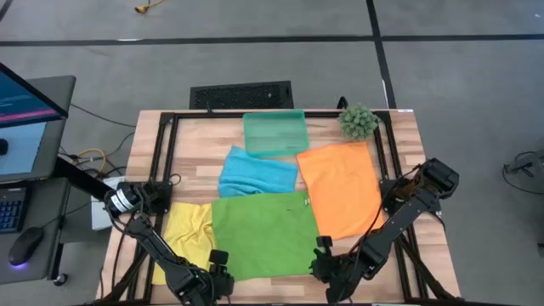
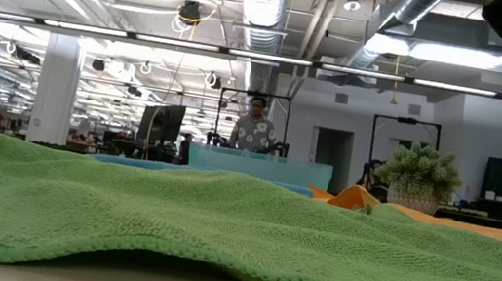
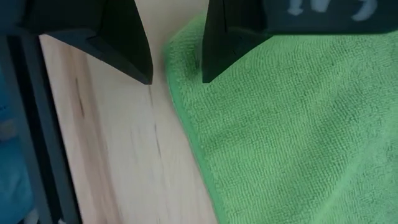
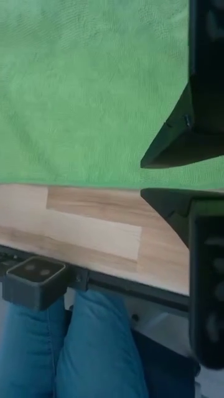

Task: Roll microfiber towels into tight, uniform cylinder then place into a basket
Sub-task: Roll the green microfiber cloth

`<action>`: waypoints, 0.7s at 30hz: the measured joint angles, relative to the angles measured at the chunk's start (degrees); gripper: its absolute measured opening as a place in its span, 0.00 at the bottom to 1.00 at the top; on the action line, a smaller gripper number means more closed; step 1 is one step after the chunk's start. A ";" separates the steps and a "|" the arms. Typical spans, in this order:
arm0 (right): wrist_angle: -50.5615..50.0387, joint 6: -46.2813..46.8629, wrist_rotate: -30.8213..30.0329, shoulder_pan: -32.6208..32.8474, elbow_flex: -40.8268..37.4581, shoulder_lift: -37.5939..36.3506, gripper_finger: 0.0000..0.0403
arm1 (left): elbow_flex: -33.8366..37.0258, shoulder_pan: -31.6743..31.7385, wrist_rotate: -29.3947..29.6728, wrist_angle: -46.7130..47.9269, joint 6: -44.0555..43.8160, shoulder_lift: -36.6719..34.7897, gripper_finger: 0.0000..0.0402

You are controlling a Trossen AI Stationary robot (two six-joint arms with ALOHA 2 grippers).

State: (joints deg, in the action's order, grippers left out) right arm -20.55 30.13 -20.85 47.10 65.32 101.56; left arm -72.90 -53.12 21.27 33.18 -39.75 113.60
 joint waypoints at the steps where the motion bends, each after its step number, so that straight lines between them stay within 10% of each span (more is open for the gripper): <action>1: -0.20 0.02 0.00 -0.03 0.00 0.00 0.26 | 0.00 0.02 0.02 0.39 0.00 -0.02 0.33; 10: -0.72 0.00 0.01 0.03 0.00 0.02 0.49 | -0.35 0.96 -0.42 1.41 -0.17 1.93 0.31; 21: -3.85 -0.13 2.72 0.06 -0.07 6.62 0.51 | -0.92 0.57 -0.47 2.85 -1.39 2.23 0.01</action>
State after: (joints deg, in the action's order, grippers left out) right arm -24.40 30.00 -18.13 47.16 65.25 108.18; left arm -73.82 -52.56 20.81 36.03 -41.13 115.83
